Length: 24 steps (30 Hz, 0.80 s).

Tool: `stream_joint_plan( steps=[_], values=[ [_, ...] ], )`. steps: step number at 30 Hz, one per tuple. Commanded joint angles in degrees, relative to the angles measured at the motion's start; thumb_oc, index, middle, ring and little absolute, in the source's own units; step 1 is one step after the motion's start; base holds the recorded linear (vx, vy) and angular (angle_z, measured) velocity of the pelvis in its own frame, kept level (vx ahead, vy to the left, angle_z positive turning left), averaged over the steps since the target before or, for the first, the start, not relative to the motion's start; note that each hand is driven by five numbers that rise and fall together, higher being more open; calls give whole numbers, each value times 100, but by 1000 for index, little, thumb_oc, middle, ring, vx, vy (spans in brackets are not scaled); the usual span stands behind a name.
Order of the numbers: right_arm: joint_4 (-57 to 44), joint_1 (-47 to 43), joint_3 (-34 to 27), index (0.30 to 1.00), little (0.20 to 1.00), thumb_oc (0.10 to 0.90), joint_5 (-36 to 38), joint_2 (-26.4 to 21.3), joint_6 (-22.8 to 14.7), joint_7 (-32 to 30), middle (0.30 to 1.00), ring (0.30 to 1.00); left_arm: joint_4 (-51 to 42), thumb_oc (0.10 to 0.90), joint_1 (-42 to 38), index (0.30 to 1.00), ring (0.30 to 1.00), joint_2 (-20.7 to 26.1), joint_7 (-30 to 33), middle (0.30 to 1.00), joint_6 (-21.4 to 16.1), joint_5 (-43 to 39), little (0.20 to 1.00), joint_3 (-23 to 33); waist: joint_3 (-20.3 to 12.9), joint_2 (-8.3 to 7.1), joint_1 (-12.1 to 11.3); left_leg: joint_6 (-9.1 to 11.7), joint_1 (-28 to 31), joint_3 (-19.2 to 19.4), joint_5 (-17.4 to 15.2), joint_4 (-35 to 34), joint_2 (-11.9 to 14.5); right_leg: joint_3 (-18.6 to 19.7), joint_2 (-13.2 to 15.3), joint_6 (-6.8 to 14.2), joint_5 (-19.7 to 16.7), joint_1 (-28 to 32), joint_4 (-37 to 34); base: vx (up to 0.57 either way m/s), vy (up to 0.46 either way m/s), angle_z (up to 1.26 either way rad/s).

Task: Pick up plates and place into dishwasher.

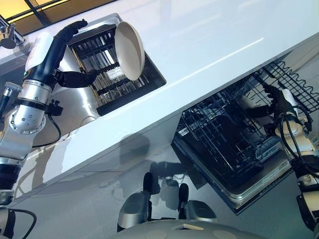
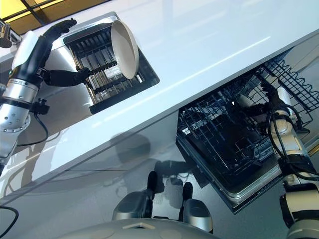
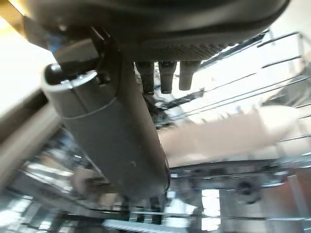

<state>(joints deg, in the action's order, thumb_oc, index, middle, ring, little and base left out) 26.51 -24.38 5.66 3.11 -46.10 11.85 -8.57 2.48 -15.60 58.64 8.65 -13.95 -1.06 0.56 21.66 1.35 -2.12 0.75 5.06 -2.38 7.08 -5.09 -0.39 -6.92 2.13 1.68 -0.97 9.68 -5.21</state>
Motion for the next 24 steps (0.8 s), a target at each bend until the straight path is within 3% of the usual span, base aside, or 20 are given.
stream_joint_plan(
  steps=[1,8,16,24],
  values=[
    [-667,89,-304,900,900,800,-96,-448,-623,-133,900,900,-159,800,59,900,900,-101,307,900,-410,-19,900,778,-979,-29,174,-80,266,276,-694,37,-244,-15,-376,-5,266,-185,315,-40,74,-10],
    [-1457,458,-646,900,900,800,32,-356,-942,11,900,900,-73,800,-17,900,900,33,269,900,-359,191,900,851,-1189,-56,344,-103,398,418,-784,9,-272,79,-344,61,231,-83,230,-56,88,-10],
    [-2191,727,-1014,900,900,800,308,-208,-1475,-324,900,900,131,800,-640,900,900,409,331,900,-231,764,900,449,-1377,-3,544,-166,487,534,-882,9,-354,228,-315,160,143,-64,160,-59,96,-7],
    [-2915,1258,-1360,900,900,800,702,-14,-1804,-40,900,900,332,800,-1076,900,900,931,44,900,310,1530,900,123,-1504,119,761,-244,519,676,-948,9,-413,414,-291,245,92,-167,213,-24,97,-16]
  ],
)
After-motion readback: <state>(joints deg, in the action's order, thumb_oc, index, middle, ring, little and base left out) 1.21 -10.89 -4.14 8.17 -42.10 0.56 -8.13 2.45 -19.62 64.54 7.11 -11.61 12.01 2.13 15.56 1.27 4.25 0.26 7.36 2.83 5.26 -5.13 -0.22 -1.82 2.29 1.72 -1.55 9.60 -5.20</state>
